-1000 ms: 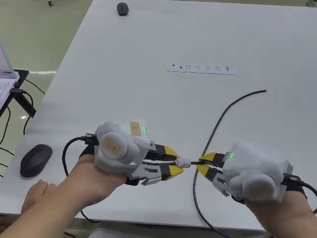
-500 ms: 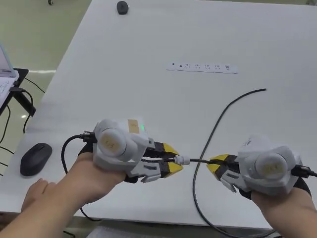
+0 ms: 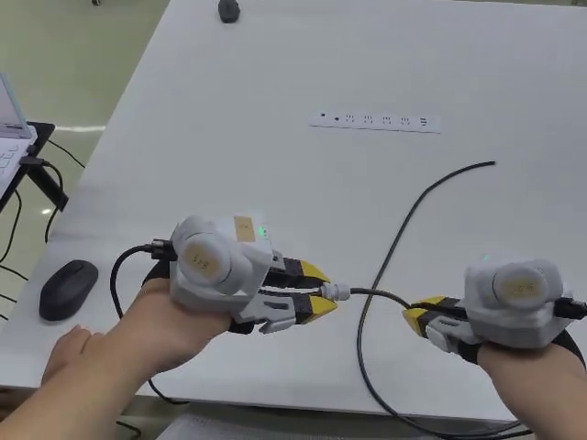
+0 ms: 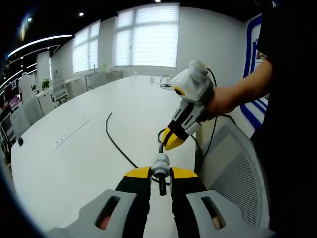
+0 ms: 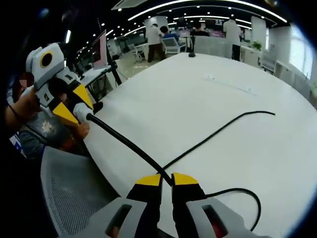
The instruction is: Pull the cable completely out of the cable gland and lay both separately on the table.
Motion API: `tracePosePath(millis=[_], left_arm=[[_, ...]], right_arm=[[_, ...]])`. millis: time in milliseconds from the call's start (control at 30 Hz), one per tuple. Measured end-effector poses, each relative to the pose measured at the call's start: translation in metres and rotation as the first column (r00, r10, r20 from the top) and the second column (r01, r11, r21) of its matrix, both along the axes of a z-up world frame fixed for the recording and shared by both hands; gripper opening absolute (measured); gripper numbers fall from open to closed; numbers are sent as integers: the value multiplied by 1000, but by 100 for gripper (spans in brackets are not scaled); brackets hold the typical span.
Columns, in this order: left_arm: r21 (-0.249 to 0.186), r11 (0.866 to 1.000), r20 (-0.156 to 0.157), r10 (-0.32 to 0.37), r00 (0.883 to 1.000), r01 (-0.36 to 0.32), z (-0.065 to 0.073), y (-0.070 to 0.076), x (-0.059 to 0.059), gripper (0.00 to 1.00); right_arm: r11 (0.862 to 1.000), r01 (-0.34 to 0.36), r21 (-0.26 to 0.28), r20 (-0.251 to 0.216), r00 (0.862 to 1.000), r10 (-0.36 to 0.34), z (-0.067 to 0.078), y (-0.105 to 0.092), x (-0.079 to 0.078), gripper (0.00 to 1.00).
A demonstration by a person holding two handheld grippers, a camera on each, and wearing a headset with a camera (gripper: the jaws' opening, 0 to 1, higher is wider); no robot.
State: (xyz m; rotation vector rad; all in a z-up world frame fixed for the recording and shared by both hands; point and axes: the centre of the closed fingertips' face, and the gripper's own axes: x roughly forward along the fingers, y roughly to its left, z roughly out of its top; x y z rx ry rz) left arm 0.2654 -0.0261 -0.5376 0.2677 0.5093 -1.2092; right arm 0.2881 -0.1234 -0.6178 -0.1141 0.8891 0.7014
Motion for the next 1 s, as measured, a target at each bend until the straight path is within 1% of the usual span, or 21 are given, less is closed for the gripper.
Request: tracePosePath(millis=[233, 300, 400, 433, 467, 533, 567, 633, 667, 700, 733, 767, 800, 833, 867, 900, 933, 967, 1000], left_arm=[[0, 1000, -6, 0, 1000, 0, -1, -1, -1, 15], [0, 1000, -8, 0, 1000, 0, -1, -1, -1, 15], [1, 1000, -11, 0, 1000, 1, -1, -1, -2, 15], [1, 1000, -11, 1, 1000, -1, -1, -1, -2, 15], [-1, 1000, -13, 1, 1000, -1, -1, -1, -2, 15], [0, 1000, -12, -1, 1000, 1, 0, -1, -3, 15], [1, 1000, -12, -2, 1000, 2, -1, -2, -3, 15], [3, 1000, -13, -3, 1000, 3, -1, -2, -4, 15], [5, 1000, -13, -2, 1000, 2, -2, -2, -4, 15], [4, 1000, -16, -3, 1000, 3, -2, -2, -4, 15], [0, 1000, -18, -2, 1000, 2, -2, -3, -4, 15], [0, 1000, -19, -2, 1000, 2, -2, -2, -4, 15], [3, 1000, -19, -2, 1000, 2, -3, -2, -5, 15], [4, 1000, -18, -3, 1000, 3, -3, -2, -5, 15], [2, 1000, -19, -4, 1000, 4, -2, -3, -5, 15], [2, 1000, -20, -4, 1000, 4, -2, -3, -5, 15], [2, 1000, -20, -4, 1000, 4, -2, -3, -6, 15], [1, 1000, -21, -3, 1000, 3, -2, -3, -6, 15], [1, 1000, -22, -3, 1000, 3, -2, -3, -6, 15]], right_arm=[[1000, -15, -5, -5, 1000, 15, -2, 2, -4, 2], [1000, -21, -3, 7, 1000, 21, -1, 2, -4, 3], [999, -39, 0, 11, 999, 39, 0, 3, -5, 4], [999, -48, 1, 37, 998, 48, 2, 3, -4, 4], [999, -53, 2, 49, 997, 53, 4, 3, -3, 5], [999, -44, 15, 70, 997, 42, 11, 4, 0, 10], [999, -48, 16, 87, 995, 46, 14, 5, 2, 12], [995, -97, -1, 143, 985, 96, 24, 10, 4, 14], [992, -125, -22, 163, 979, 127, 28, 13, 3, 15], [985, -165, -52, 198, 965, 172, 33, 18, 2, 16], [981, -187, -55, 214, 957, 194, 37, 23, 1, 17], [979, -202, -43, 218, 954, 206, 41, 29, -1, 18], [971, -236, -46, 232, 943, 240, 45, 37, -4, 19], [964, -259, -63, 255, 930, 267, 49, 41, -4, 19], [948, -304, -99, 289, 903, 319, 55, 48, -5, 19], [942, -318, -110, 297, 894, 337, 57, 51, -6, 20], [925, -354, -136, 316, 870, 379, 61, 58, -9, 20], [907, -391, -159, 334, 843, 422, 65, 66, -12, 20], [895, -409, -177, 342, 827, 446, 65, 69, -13, 20]])
